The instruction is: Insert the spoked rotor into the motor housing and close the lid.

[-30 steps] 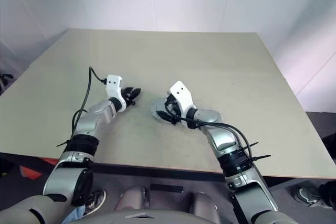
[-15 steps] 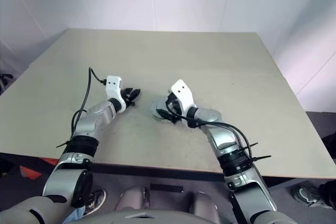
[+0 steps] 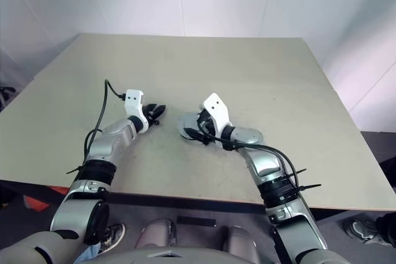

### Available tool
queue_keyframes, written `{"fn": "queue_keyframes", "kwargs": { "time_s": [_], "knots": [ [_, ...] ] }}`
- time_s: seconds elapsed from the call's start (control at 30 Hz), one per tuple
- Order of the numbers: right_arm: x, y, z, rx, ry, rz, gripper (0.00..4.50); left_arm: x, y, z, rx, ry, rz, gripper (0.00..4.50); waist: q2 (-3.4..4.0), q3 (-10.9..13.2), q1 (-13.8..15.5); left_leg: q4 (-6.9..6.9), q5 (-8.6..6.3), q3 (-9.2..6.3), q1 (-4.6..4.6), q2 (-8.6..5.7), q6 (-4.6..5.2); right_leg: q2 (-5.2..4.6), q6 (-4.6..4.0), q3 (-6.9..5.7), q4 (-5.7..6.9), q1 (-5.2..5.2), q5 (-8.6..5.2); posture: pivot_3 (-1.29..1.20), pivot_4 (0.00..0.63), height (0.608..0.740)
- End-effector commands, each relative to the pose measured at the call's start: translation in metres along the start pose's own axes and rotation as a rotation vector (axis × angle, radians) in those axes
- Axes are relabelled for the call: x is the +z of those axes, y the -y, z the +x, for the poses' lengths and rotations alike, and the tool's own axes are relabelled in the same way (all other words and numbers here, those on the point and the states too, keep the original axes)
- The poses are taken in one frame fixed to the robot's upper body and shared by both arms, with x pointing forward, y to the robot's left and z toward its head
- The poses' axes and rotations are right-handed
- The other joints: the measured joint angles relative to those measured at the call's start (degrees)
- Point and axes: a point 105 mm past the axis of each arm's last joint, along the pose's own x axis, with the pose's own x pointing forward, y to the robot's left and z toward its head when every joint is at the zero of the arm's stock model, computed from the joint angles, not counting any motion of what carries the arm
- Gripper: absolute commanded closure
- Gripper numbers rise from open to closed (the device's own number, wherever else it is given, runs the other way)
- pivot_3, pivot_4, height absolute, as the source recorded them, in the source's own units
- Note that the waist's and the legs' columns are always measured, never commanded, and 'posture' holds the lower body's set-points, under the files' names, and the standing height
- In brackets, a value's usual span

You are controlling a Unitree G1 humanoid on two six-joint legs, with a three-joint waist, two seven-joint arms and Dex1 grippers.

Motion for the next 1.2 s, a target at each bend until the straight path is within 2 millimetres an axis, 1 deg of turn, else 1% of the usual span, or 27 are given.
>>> {"fn": "queue_keyframes", "kwargs": {
  "time_s": [0.03, 0.17, 0.37, 0.67, 0.93, 1.0, 1.03, 1.13, 1.2],
  "knots": [
    [0.013, 0.001, 0.000, -0.002, 0.048, -0.041, 1.38, 0.016, 0.000, 0.000, -0.004, 0.047, 0.032, 2.41, 0.00, 0.00, 0.00, 0.00, 0.00, 0.00, 0.00, 0.00, 0.00, 0.00, 0.00, 0.00, 0.00, 0.00, 0.00, 0.00, 0.000, 0.740],
    [0.011, 0.006, 0.001, -0.018, 0.040, -0.031, 1.38, 0.017, 0.000, 0.000, -0.004, 0.047, 0.034, 2.41, 0.00, 0.00, 0.00, 0.00, 0.00, 0.00, 0.00, 0.00, 0.00, 0.00, 0.00, 0.00, 0.00, 0.00, 0.00, 0.00, 0.000, 0.740],
    [0.008, 0.007, 0.001, -0.021, 0.029, -0.032, 1.38, 0.016, 0.000, -0.001, -0.004, 0.048, 0.033, 2.41, 0.00, 0.00, -0.01, 0.02, 0.00, 0.00, 0.01, 0.00, 0.00, 0.00, 0.00, 0.00, 0.00, 0.02, 0.00, 0.00, 0.000, 0.740],
    [-0.008, 0.009, 0.002, -0.024, -0.029, -0.022, 1.38, 0.015, 0.000, -0.002, 0.000, 0.047, 0.030, 2.41, -0.01, -0.01, -0.01, 0.04, 0.00, 0.00, 0.07, 0.00, 0.01, 0.00, 0.00, 0.00, 0.01, 0.10, 0.00, 0.00, 0.000, 0.740],
    [-0.020, 0.009, 0.003, -0.023, -0.083, -0.025, 1.38, 0.015, -0.001, -0.002, 0.005, 0.048, 0.027, 2.41, -0.02, -0.01, -0.01, 0.04, -0.02, 0.01, 0.59, 0.00, 0.02, -0.01, 0.01, 0.00, -0.01, 0.54, -0.02, 0.00, 0.000, 0.740],
    [-0.028, 0.011, 0.002, -0.030, -0.122, -0.023, 1.38, 0.015, -0.001, -0.002, 0.006, 0.048, 0.027, 2.41, -0.02, -0.01, -0.01, 0.03, -0.03, 0.01, 0.74, 0.00, 0.04, -0.01, 0.08, 0.00, -0.02, 0.67, -0.06, 0.00, 0.000, 0.740],
    [-0.034, 0.012, 0.002, -0.033, -0.147, -0.020, 1.38, 0.015, -0.001, -0.003, 0.006, 0.048, 0.027, 2.41, -0.02, -0.02, -0.01, 0.02, -0.03, 0.02, 0.80, 0.00, 0.05, 0.00, 0.25, 0.01, -0.03, 0.70, -0.16, 0.00, 0.000, 0.740],
    [-0.051, 0.015, 0.000, -0.045, -0.221, -0.006, 1.38, 0.015, -0.002, -0.003, 0.006, 0.048, 0.027, 2.41, -0.05, -0.05, -0.06, 0.01, -0.05, 0.02, 0.92, 0.01, 0.08, 0.00, 0.30, 0.02, -0.02, 0.79, -0.19, 0.00, 0.000, 0.740],
    [-0.057, 0.016, -0.002, -0.047, -0.250, -0.004, 1.38, 0.015, -0.002, -0.003, 0.007, 0.048, 0.027, 2.41, -0.05, -0.06, -0.08, 0.00, -0.11, 0.03, 1.01, 0.02, 0.17, 0.00, 0.35, 0.02, -0.03, 0.95, -0.22, 0.00, 0.000, 0.740]
  ]
}}
